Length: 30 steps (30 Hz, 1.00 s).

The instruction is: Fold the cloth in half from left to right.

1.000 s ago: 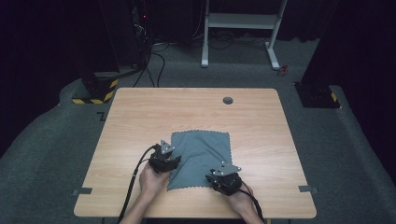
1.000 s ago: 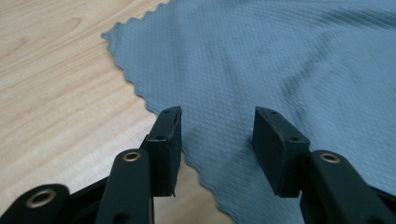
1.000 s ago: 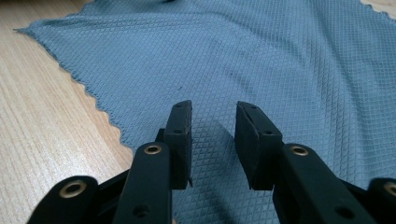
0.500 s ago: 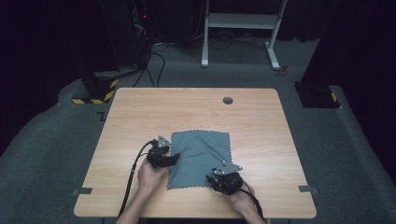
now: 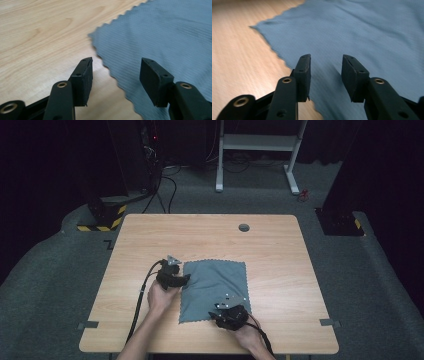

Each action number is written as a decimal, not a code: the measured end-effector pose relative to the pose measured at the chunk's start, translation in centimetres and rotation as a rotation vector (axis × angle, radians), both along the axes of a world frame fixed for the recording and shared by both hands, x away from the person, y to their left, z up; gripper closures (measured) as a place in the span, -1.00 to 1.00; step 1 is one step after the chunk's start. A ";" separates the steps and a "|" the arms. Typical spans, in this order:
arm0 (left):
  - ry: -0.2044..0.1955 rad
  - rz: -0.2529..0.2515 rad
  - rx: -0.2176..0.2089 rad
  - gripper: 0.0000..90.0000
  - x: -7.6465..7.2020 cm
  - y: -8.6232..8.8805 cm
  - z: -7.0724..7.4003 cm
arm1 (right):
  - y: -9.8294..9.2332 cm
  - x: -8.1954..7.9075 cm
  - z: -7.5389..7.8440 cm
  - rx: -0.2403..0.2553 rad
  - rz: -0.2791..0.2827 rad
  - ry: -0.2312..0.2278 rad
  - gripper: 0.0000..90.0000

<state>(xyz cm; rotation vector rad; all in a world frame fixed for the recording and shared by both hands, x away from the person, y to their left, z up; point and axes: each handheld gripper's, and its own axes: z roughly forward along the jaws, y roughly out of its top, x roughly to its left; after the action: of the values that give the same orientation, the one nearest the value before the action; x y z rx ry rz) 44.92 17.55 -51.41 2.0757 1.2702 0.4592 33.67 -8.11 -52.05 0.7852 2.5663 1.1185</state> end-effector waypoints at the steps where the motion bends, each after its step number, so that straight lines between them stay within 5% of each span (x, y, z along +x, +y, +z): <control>1: 0.000 0.005 0.000 -0.01 0.3 0.1 -0.1 | 0.5 -0.1 0.0 -0.001 0.015 0.009 0.38; 7: -0.036 0.059 -0.053 0.05 1.4 0.9 -0.6 | 3.5 -0.7 0.2 -0.005 0.102 -0.006 0.46; 13: -0.014 0.034 0.029 0.07 2.7 0.2 -0.2 | 6.3 -0.9 0.2 -0.013 0.163 -0.025 0.47; 24: -0.009 0.083 0.025 0.08 4.4 0.2 -0.1 | 8.3 -1.8 0.1 -0.004 0.219 -0.037 0.37; 30: 0.016 0.093 0.041 0.10 5.2 0.0 0.1 | 9.1 -2.2 -0.2 -0.039 0.250 -0.042 0.34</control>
<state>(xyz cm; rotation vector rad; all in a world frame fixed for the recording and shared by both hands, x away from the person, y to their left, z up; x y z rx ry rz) 50.08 17.51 -51.30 2.0644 1.3813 0.5150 31.43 1.04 -52.27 0.4352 2.6967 1.1348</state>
